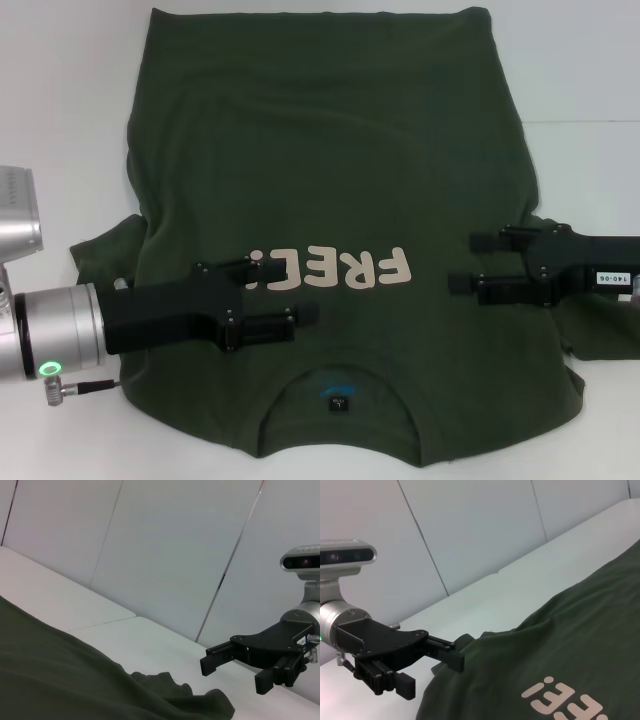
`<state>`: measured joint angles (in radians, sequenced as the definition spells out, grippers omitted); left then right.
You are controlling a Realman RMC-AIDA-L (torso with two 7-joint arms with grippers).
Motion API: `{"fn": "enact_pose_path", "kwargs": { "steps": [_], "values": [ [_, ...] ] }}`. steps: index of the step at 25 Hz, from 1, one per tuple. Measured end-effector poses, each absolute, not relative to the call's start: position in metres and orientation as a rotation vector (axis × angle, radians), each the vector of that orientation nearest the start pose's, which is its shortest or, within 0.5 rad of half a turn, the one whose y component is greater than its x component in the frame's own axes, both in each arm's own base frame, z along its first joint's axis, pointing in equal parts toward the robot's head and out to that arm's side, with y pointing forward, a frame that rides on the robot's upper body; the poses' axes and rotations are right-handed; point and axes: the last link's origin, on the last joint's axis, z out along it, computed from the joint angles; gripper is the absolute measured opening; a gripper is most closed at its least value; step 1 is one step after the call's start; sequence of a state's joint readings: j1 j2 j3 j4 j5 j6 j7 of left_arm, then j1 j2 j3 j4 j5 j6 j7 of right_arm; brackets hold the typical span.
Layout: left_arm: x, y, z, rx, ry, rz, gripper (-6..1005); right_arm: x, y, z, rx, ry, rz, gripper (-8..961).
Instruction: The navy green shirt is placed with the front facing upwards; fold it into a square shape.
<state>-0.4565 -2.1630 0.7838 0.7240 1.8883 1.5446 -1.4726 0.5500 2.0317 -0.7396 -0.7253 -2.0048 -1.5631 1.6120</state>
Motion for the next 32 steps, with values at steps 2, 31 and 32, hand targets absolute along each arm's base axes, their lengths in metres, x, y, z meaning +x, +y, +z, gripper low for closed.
{"fn": "enact_pose_path", "kwargs": {
  "steps": [2, 31, 32],
  "values": [
    [-0.246, 0.314, -0.025, -2.695, -0.756, -0.85, 813, 0.256, 0.345, 0.023, -2.724, 0.801, 0.641, 902],
    [-0.277, 0.324, -0.002, -2.384, -1.115, -0.894, 818, 0.249, 0.347, 0.018, -2.715, 0.804, 0.699, 897],
    [-0.281, 0.323, 0.0, -2.365, -1.129, -0.901, 818, 0.248, 0.347, 0.018, -2.716, 0.803, 0.701, 897]
  ]
}}
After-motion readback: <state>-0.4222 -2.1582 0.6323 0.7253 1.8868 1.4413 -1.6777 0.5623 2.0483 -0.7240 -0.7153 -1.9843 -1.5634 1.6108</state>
